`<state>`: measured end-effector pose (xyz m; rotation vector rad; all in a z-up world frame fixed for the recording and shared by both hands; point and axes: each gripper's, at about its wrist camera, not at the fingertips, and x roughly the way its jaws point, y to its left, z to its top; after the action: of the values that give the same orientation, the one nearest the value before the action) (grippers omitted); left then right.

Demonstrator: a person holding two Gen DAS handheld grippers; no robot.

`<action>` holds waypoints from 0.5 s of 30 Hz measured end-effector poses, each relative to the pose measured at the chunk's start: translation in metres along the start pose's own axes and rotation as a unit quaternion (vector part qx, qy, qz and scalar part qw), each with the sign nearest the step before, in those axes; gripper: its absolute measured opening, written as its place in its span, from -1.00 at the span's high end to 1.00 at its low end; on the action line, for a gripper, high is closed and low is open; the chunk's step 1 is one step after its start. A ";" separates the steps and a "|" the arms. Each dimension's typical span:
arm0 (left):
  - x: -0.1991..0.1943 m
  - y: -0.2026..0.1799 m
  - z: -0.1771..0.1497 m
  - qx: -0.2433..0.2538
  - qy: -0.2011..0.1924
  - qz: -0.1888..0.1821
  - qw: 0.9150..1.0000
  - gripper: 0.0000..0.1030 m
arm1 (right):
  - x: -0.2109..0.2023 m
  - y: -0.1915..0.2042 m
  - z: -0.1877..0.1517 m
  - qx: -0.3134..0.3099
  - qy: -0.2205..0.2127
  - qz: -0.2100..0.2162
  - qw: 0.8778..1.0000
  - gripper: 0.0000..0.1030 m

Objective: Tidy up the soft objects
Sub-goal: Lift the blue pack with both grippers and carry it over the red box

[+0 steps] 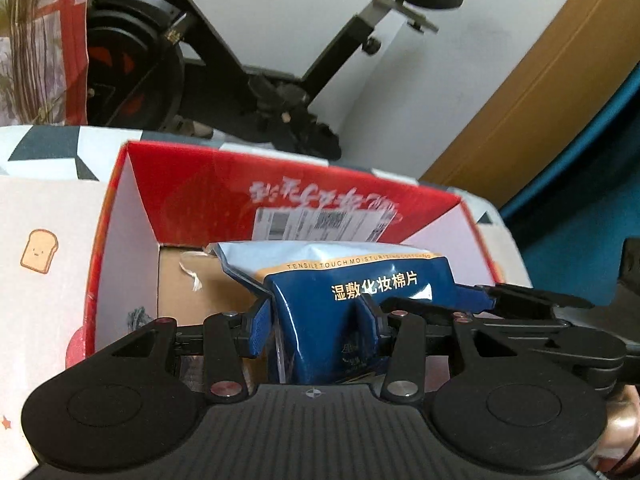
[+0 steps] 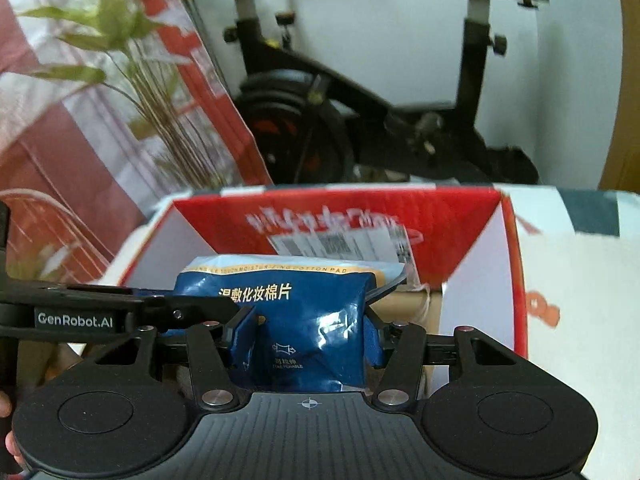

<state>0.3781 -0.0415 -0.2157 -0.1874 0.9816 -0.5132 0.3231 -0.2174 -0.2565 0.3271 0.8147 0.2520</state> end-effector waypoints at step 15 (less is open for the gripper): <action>0.022 0.003 -0.004 0.023 0.061 0.032 0.997 0.06 | 0.027 -0.012 -0.012 0.048 0.078 -0.035 0.995 0.08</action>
<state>0.3855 -0.0492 -0.2361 -0.0829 1.0893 -0.4921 0.3324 -0.2167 -0.2867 0.3719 0.9917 0.1746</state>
